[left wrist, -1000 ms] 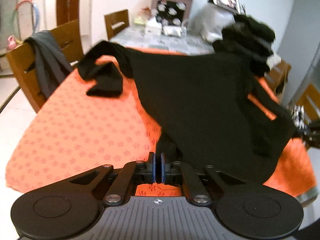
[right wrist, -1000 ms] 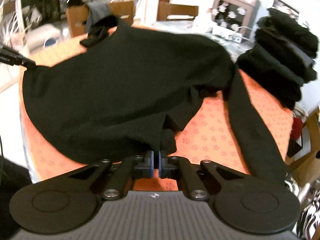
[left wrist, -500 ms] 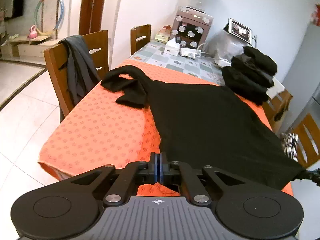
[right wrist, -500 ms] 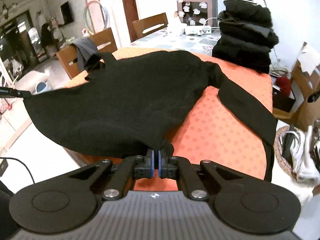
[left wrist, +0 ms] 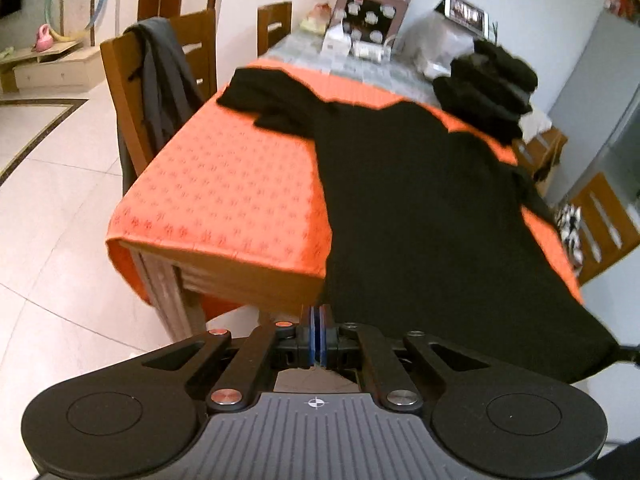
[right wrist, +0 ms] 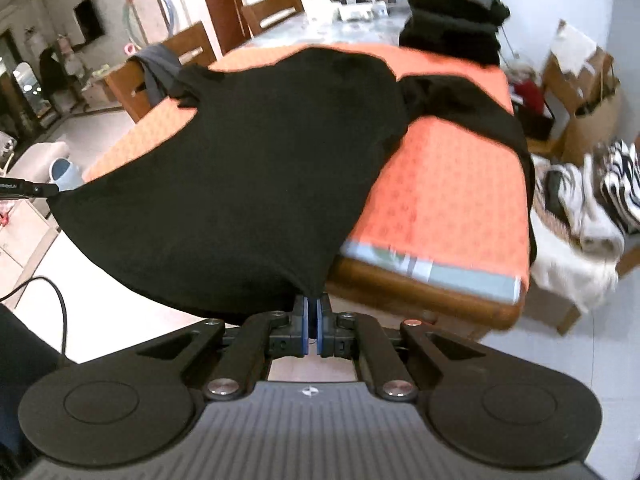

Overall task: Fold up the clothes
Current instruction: 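Open both grippers and move them over the spread garment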

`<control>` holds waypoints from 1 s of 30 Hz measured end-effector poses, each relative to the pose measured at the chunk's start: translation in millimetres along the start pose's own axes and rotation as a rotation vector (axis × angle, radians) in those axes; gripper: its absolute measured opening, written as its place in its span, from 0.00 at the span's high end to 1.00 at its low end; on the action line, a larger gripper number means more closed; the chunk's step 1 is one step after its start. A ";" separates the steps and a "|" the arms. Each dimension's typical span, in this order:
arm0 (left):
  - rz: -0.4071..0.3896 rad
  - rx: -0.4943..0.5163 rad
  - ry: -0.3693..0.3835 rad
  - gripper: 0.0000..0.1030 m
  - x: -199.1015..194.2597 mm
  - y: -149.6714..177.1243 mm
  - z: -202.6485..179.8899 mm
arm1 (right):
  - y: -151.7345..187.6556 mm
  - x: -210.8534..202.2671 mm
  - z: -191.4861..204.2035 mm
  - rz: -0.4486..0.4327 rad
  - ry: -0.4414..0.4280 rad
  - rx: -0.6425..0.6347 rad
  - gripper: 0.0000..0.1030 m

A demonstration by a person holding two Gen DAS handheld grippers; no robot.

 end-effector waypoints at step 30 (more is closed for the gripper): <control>-0.122 0.019 -0.007 0.48 127.6 -133.9 -80.6 | -145.6 148.2 -101.3 -0.044 -0.028 -0.081 0.65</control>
Point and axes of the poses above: each gripper's, at about its wrist camera, not at the fingertips, and x roughly the way its jaws point, z to its left, y to its underside, the point moved 6 cm from there along x, roughly the way its jaws point, and after that the axes turned 13 degrees about -x, right-handed, at the moved point
